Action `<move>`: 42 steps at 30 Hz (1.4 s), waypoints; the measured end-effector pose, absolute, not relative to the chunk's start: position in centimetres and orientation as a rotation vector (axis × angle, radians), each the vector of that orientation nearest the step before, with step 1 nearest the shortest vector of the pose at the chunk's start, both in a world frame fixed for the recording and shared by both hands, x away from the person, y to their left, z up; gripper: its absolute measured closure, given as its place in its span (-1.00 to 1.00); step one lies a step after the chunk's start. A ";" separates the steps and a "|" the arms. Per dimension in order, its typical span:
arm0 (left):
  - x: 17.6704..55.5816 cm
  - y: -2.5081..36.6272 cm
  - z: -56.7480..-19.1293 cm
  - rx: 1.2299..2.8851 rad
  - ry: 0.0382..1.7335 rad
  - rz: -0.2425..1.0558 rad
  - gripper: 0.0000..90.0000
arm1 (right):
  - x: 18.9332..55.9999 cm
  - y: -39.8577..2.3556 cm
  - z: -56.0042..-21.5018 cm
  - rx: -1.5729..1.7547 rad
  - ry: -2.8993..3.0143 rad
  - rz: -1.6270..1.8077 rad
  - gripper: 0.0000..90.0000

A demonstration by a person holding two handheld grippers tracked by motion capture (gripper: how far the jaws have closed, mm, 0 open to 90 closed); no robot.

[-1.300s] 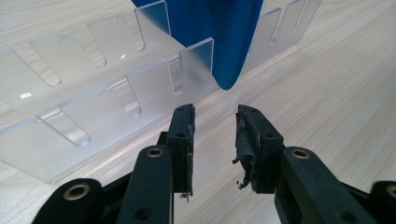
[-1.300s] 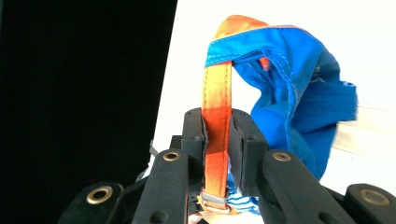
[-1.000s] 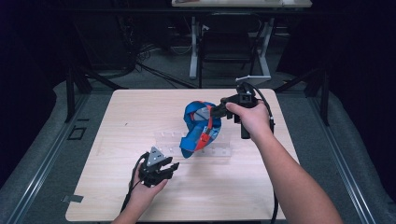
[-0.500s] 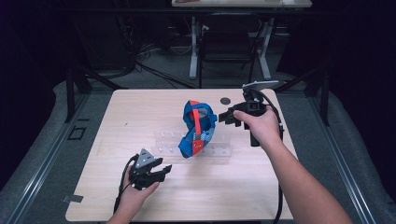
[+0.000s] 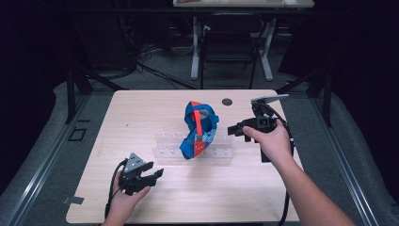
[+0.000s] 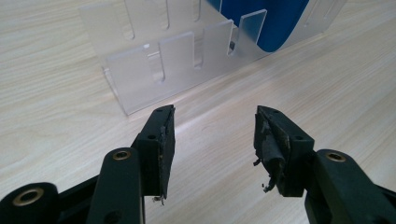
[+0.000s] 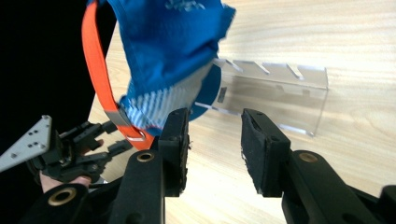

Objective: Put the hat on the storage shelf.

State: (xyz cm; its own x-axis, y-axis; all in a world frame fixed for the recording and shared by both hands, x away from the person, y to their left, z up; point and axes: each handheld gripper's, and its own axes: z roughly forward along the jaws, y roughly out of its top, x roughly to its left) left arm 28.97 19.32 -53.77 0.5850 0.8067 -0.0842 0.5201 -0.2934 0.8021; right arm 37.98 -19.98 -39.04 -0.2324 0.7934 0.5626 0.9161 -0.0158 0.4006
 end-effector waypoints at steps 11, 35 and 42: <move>28.8 21.1 -54.7 1.948 1.112 0.430 0.06 | 34.8 -21.4 -41.9 -1.822 -2.080 -1.111 0.33; 28.9 21.2 -56.1 1.967 1.127 0.403 0.00 | 29.8 -22.5 -50.9 -1.871 -2.168 -1.180 0.21; 28.9 21.1 -56.3 1.975 1.129 0.399 0.00 | 29.0 -22.6 -52.3 -1.877 -2.204 -1.230 0.19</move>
